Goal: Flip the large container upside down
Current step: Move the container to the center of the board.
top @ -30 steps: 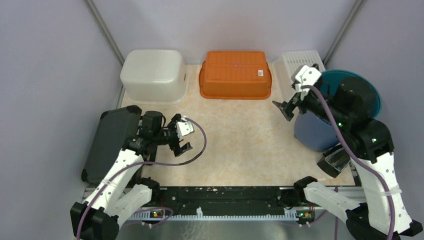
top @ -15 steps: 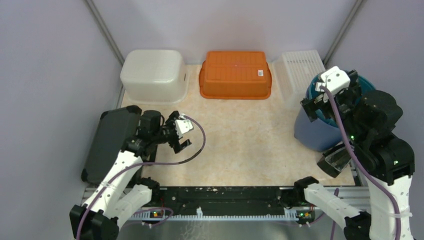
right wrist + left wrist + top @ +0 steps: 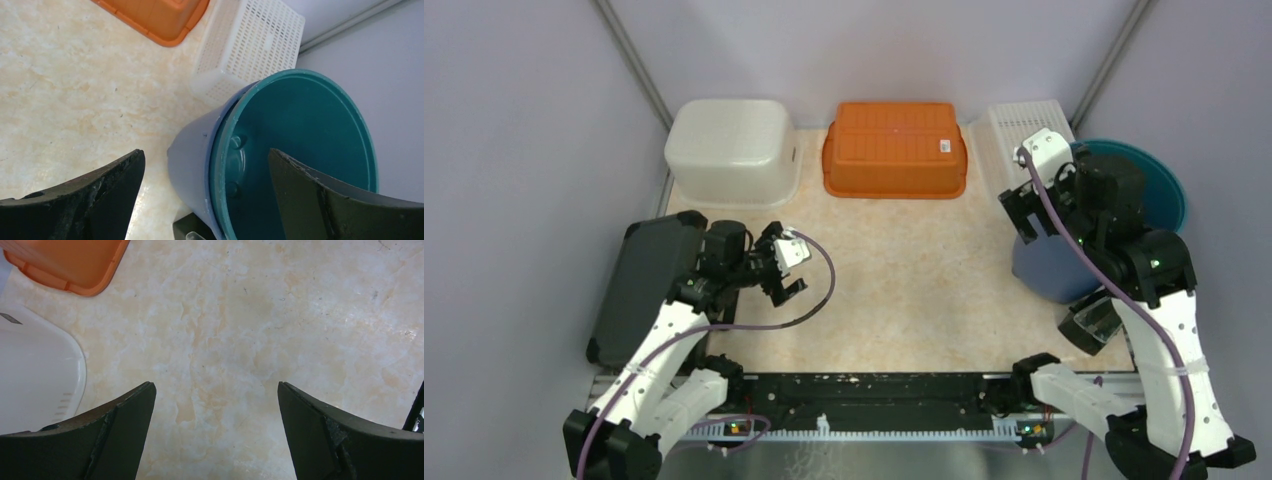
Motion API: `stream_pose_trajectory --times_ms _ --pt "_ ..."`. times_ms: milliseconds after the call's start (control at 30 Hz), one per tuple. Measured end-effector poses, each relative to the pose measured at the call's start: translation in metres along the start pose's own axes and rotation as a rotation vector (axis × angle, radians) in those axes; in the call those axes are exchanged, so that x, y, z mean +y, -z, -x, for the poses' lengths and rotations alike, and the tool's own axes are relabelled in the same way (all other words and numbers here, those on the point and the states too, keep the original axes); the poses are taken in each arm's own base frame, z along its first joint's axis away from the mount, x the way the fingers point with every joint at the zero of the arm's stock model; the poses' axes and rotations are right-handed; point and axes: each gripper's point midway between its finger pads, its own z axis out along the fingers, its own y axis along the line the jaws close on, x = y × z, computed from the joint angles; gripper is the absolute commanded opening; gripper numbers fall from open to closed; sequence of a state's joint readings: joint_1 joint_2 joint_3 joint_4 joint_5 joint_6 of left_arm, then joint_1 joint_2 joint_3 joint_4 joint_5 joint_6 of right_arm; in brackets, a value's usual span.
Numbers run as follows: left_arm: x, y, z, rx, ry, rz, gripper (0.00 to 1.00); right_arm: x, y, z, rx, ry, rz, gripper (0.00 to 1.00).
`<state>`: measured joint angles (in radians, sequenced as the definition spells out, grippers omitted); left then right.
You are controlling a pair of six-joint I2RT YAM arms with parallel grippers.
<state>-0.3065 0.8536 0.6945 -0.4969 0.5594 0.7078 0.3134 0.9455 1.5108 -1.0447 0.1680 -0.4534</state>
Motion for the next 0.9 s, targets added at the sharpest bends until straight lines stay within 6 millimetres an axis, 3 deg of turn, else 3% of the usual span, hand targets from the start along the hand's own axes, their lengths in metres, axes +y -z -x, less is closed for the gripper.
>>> stream_pose_trajectory --times_ms 233,600,733,900 --pt "0.001 -0.002 -0.002 -0.001 -0.003 0.006 0.99 0.006 -0.02 -0.017 0.093 -0.033 0.035 0.89" --pt "0.002 0.0 0.001 -0.014 -0.014 0.017 0.99 -0.016 -0.037 -0.057 0.199 -0.164 0.059 0.85" --pt "0.002 0.0 0.001 -0.013 -0.013 0.016 0.99 -0.01 -0.044 -0.074 0.239 -0.196 0.128 0.8" --pt "0.002 0.0 0.001 -0.013 -0.013 0.016 0.99 0.004 -0.053 -0.082 0.259 -0.222 0.244 0.69"
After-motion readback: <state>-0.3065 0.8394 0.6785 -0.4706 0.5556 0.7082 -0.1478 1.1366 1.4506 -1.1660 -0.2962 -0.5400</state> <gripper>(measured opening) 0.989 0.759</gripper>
